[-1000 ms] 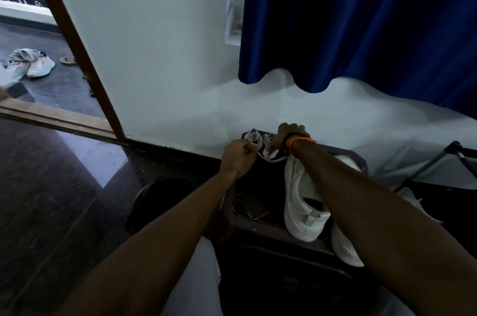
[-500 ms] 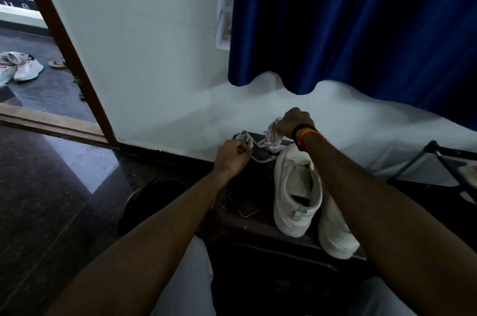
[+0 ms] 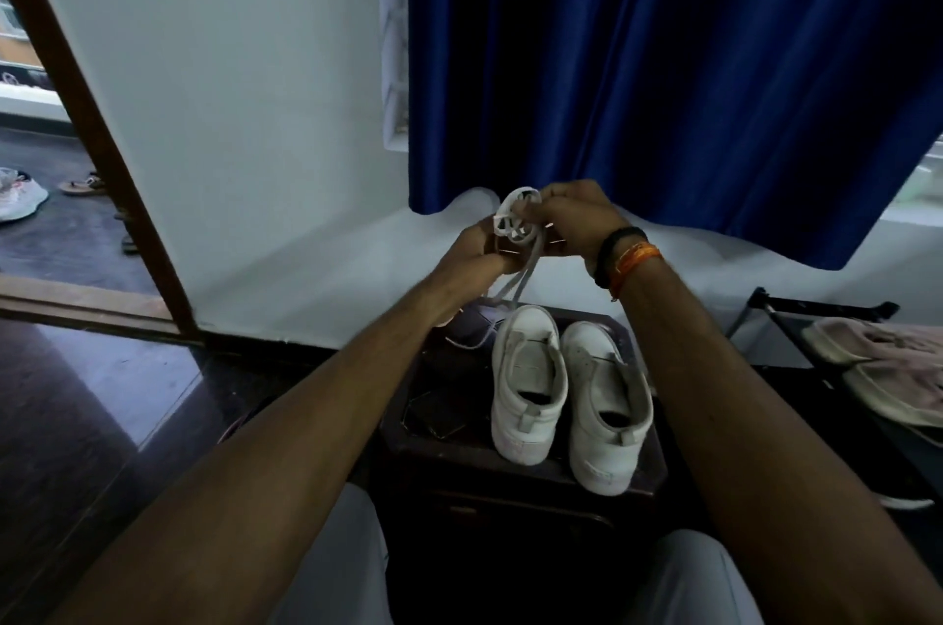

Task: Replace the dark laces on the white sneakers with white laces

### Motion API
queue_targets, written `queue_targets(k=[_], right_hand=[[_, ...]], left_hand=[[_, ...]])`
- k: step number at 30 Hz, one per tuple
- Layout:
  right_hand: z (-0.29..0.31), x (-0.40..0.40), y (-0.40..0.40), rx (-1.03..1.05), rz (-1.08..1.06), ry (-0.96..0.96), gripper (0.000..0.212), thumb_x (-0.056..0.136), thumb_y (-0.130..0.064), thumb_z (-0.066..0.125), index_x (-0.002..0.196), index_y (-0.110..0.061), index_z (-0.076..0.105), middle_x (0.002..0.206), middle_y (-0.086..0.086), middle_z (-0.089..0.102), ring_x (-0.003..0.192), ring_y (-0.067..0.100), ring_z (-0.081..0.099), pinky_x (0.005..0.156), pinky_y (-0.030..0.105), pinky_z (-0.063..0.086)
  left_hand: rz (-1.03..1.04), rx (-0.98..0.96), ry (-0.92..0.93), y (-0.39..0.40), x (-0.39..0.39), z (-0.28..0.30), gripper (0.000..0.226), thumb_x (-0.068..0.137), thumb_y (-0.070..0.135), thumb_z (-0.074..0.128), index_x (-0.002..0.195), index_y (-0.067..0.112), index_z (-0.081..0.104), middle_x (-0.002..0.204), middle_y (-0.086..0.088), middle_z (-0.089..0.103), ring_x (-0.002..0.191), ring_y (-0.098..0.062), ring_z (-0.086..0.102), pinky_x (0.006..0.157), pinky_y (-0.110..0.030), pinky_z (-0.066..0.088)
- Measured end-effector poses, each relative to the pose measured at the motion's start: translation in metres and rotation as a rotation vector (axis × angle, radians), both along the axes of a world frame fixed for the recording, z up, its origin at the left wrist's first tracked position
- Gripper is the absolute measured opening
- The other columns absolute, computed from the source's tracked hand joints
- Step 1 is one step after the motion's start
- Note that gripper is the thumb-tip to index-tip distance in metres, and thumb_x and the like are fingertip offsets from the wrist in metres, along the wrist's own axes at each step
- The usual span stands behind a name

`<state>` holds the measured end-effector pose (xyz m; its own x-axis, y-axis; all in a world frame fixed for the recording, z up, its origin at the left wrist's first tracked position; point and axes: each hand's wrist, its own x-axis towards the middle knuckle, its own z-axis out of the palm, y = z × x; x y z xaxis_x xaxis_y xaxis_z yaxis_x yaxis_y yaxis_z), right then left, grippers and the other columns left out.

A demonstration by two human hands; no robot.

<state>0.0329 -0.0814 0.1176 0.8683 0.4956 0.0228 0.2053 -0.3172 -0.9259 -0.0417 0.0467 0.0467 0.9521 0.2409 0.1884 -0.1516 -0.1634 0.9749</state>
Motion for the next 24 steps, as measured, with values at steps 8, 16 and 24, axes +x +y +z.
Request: queue_targets(k=[8,16,24], right_hand=[[0.03,-0.012,-0.036,0.073,-0.068,-0.217,0.017,0.094,-0.026,0.069,0.095,-0.008,0.069,0.081,0.01,0.073,0.064,0.018,0.071,0.058,0.03,0.057],[0.001,-0.023,-0.088,0.087,-0.076,-0.126,0.02,0.096,-0.023,0.068,0.081,-0.009,0.068,0.069,0.005,0.063,0.048,0.008,0.045,0.043,0.02,0.037],[-0.009,-0.028,-0.099,0.132,0.017,-0.099,0.019,0.097,-0.015,0.064,0.094,0.003,0.071,0.084,0.016,0.067,0.074,0.021,0.06,0.075,0.032,0.056]], left_hand=[[-0.077,-0.068,0.042,-0.023,-0.014,0.035,0.02,0.102,0.009,0.052,0.104,0.008,0.072,0.079,-0.006,0.069,0.069,-0.014,0.064,0.071,-0.028,0.056],[0.009,-0.213,0.071,-0.02,-0.023,0.045,0.023,0.102,0.009,0.052,0.096,0.006,0.074,0.071,0.0,0.059,0.062,-0.01,0.054,0.067,-0.026,0.052],[-0.087,-0.551,0.151,-0.035,-0.028,0.061,0.024,0.092,0.006,0.052,0.072,0.006,0.064,0.071,-0.009,0.061,0.054,-0.015,0.054,0.065,-0.031,0.056]])
